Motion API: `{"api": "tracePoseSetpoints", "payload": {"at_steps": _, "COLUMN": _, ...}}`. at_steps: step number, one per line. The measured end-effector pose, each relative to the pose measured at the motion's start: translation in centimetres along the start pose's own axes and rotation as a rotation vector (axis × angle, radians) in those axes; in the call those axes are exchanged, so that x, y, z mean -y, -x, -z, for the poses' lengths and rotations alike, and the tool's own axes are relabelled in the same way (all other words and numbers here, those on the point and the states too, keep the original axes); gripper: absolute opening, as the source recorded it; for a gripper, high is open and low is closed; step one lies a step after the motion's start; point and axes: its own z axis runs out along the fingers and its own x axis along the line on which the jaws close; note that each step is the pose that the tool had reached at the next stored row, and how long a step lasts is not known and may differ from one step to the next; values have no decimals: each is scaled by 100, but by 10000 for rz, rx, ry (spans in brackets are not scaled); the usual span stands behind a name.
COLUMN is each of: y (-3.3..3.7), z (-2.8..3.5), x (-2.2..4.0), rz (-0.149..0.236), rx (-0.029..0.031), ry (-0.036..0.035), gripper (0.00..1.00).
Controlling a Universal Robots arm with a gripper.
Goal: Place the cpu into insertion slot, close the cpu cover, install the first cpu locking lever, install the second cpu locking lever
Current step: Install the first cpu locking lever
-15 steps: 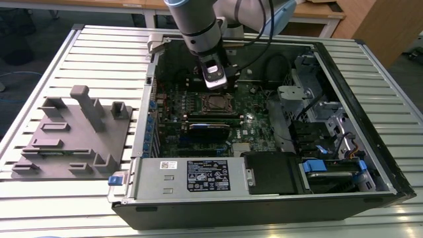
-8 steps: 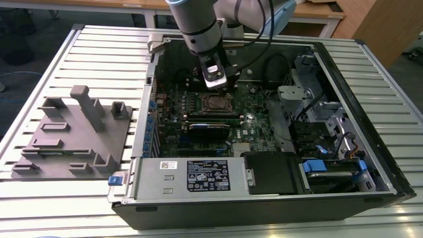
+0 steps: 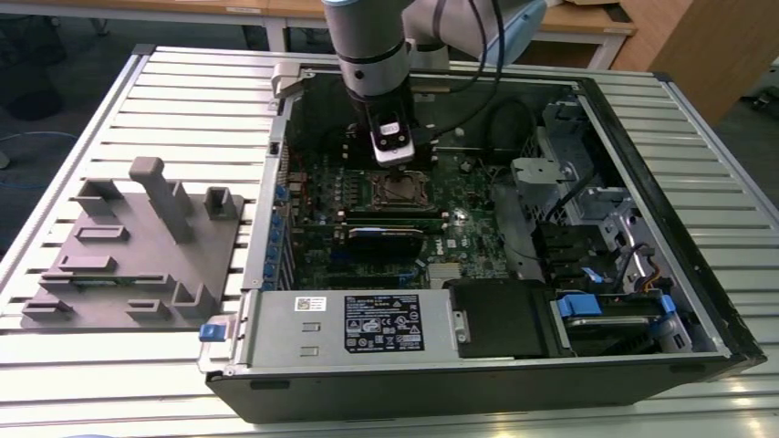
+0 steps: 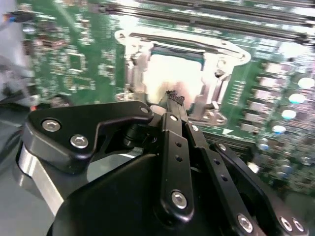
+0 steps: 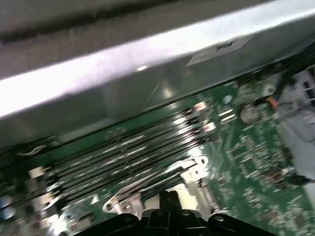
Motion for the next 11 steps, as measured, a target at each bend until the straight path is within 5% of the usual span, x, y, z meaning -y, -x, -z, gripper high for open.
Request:
{"api": "tracePoseSetpoints", "payload": {"at_steps": 2, "y": 0, "z": -4, "x": 0, "rz": -2, "rx": -243, "ry": -166, "gripper": 10}}
{"api": "tracePoseSetpoints", "payload": {"at_steps": 3, "y": 0, "z": -4, "x": 0, "rz": -2, "rx": -293, "ry": -202, "gripper": 10}}
{"api": "tracePoseSetpoints", "payload": {"at_steps": 11, "y": 5, "z": 20, "x": -3, "rz": -3, "rx": -300, "ry": -205, "gripper": 10}}
